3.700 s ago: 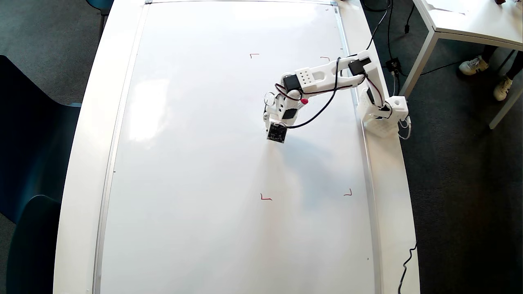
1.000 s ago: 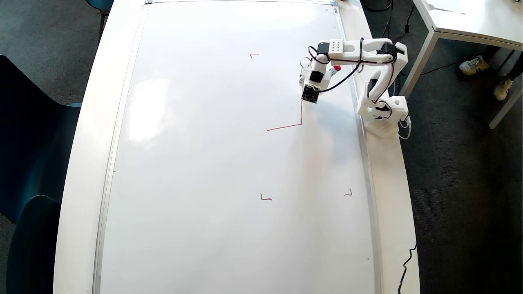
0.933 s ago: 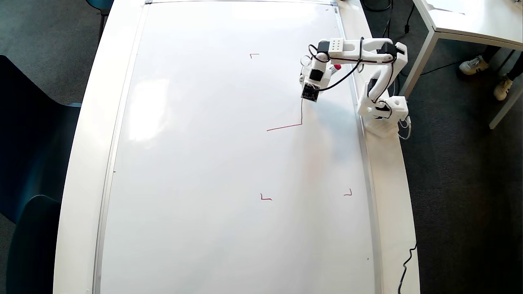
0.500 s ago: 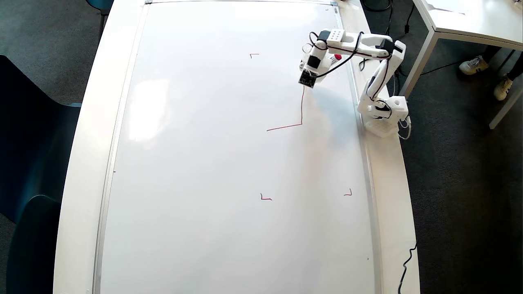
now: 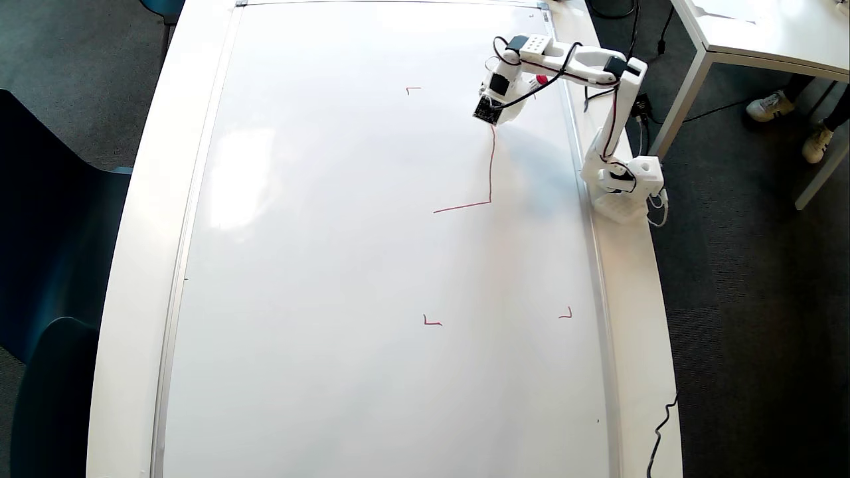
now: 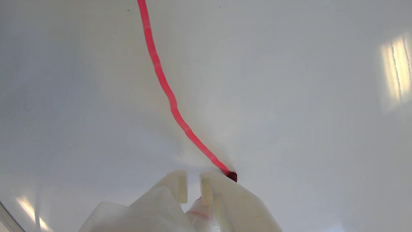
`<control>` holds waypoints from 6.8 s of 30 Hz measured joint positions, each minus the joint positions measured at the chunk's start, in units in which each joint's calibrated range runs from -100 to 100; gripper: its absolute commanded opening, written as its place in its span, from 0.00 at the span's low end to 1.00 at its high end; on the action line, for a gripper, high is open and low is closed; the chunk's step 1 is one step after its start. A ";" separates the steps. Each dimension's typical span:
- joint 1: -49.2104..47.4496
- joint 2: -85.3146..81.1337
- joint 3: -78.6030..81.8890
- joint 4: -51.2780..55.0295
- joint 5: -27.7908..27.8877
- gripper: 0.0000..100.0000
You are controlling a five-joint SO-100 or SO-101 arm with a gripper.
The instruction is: Draw on a whiteboard a robot head using a pen attached to the gripper
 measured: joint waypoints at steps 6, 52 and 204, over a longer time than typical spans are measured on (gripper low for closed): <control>-0.90 3.56 -4.66 0.00 0.00 0.01; -15.31 25.92 -39.10 -0.17 -3.01 0.01; -32.13 9.32 -20.28 0.00 -12.63 0.01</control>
